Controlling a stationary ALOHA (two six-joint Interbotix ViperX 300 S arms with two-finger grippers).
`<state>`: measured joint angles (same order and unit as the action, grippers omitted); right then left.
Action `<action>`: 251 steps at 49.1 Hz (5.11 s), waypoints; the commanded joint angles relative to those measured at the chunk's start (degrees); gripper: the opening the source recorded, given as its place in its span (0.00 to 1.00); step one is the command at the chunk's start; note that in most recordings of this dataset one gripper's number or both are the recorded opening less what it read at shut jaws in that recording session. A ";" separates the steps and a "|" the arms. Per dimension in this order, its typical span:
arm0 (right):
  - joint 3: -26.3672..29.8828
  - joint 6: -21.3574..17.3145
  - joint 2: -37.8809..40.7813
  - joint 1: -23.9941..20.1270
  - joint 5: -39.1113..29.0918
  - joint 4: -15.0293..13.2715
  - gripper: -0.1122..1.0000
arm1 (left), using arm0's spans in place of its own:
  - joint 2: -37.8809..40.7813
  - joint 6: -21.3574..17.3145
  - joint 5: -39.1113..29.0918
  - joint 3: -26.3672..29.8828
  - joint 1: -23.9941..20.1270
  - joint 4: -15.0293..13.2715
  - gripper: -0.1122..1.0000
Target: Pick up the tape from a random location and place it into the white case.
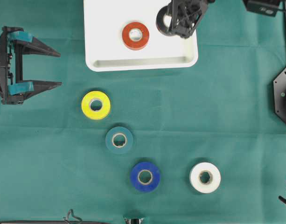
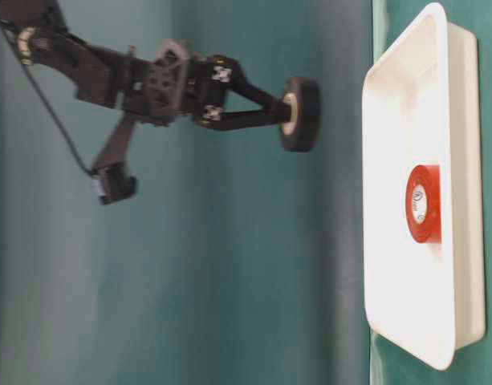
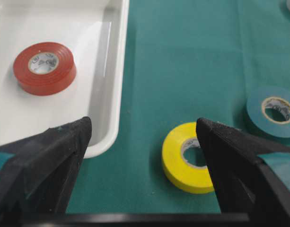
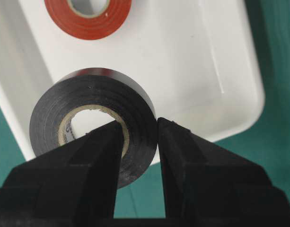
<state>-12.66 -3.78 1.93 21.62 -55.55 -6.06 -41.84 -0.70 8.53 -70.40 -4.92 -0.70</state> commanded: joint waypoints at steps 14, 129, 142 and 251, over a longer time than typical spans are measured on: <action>-4.66 -0.35 4.48 0.62 10.02 -0.70 0.33 | 0.09 0.00 0.26 0.88 0.09 -0.09 0.97; -4.22 0.09 -6.24 2.37 4.13 -4.39 0.89 | 0.00 0.09 0.26 1.14 0.09 -0.09 0.97; -4.75 -0.09 -6.94 2.11 4.83 -4.39 0.89 | 0.00 0.09 0.18 1.14 0.00 -0.09 0.97; -52.65 -8.96 -39.81 -17.93 55.90 -2.90 0.88 | 0.00 1.32 -2.02 0.97 0.09 -0.09 0.97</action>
<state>-64.25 -12.57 -38.41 3.43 -2.29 -9.49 -41.84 0.53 6.68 -70.40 -4.92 -0.70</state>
